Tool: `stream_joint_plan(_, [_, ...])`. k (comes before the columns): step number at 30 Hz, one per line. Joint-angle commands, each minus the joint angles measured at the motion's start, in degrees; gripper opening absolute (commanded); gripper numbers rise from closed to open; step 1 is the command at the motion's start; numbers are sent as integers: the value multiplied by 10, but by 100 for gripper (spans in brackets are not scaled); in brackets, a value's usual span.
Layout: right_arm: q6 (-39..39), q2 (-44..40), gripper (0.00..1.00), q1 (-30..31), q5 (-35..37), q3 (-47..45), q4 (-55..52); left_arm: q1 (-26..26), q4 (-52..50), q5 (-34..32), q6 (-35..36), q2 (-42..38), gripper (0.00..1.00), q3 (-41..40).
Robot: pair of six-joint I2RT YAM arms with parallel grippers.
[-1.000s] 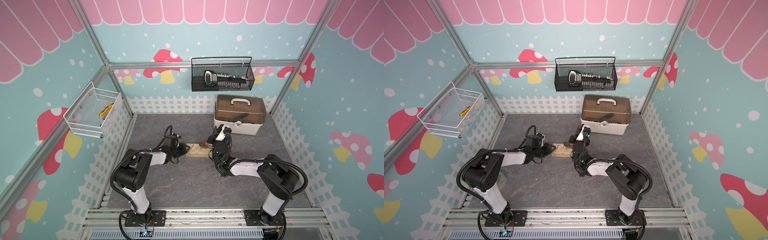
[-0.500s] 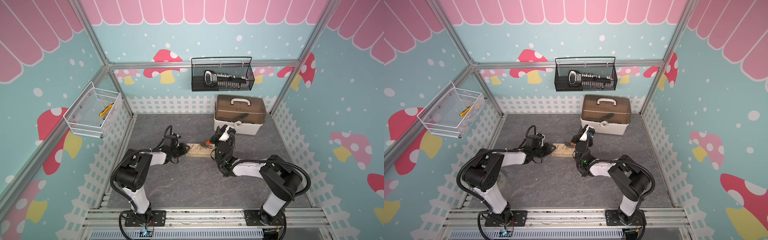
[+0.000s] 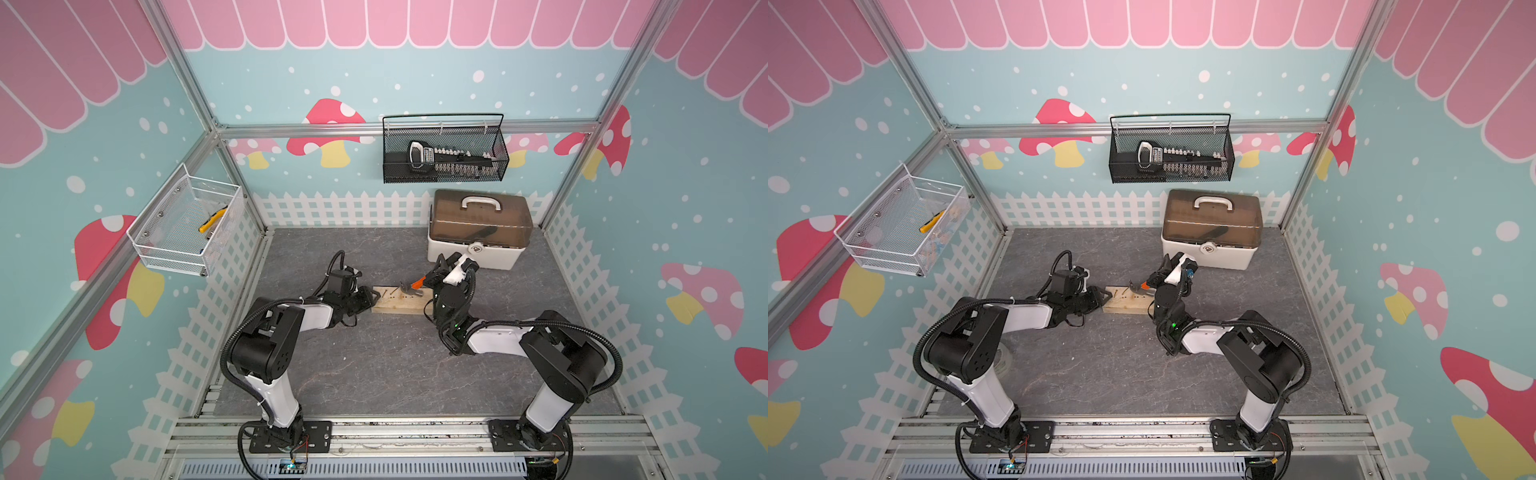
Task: Use a claw hammer to pull out a nail
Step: Remove the nail from the mounting plate, then pick up the nail with the hammer.
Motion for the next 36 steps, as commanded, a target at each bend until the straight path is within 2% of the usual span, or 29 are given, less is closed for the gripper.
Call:
stream_joint_plan(1, [7,7,0,-2,-7,-21,-60,2,-47,-14,9,24,37,-1])
stream_joint_plan(6, [-45,-12,0,-7,-17,20,-78,2,-62,-16,26,5,37,2])
stream_joint_plan(17, [-116,-51,0,-24,-83,188,-295,2,-68,4,57,-40,37,2])
stream_joint_plan(23, [-138,-83,0,-27,-117,215,-367,2,-67,15,86,-73,37,-9])
stream_joint_plan(28, [-160,-118,0,-31,-183,243,-461,-2,41,65,108,-120,37,-64])
stream_joint_plan(31, [-170,-145,0,-34,-214,231,-487,-30,50,72,161,-156,37,-77])
stream_joint_plan(36, [-172,-183,0,-35,-227,202,-505,-127,28,57,270,-191,38,-72])
